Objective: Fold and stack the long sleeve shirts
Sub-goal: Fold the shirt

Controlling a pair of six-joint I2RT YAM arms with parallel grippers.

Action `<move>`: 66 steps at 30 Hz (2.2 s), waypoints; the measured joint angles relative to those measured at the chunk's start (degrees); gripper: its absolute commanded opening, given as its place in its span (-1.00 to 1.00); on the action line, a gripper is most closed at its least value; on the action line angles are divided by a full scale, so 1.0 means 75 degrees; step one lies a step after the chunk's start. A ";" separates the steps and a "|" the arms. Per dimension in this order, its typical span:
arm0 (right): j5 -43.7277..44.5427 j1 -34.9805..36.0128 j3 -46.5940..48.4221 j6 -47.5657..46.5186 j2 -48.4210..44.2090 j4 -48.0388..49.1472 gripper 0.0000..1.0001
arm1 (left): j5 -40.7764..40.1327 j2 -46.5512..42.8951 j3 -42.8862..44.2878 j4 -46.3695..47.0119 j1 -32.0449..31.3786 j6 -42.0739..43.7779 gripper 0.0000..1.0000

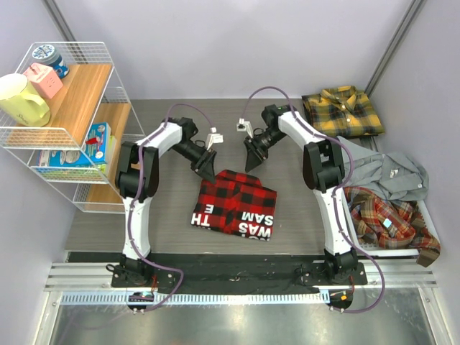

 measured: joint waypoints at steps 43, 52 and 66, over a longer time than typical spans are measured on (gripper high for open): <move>-0.0487 0.0009 0.0050 0.1670 0.0924 0.0714 -0.35 | -0.0842 -0.0399 0.0326 0.0723 -0.1993 0.2037 -1.00; -0.0469 0.0009 0.0050 0.1632 0.0947 0.0740 -0.45 | -0.0877 -0.0402 0.0347 0.1338 -0.1976 0.1265 -1.00; -0.0478 0.0009 0.0050 0.1498 0.0950 0.0711 -0.45 | -0.1154 -0.0399 0.0495 0.2250 -0.1623 0.0676 -1.00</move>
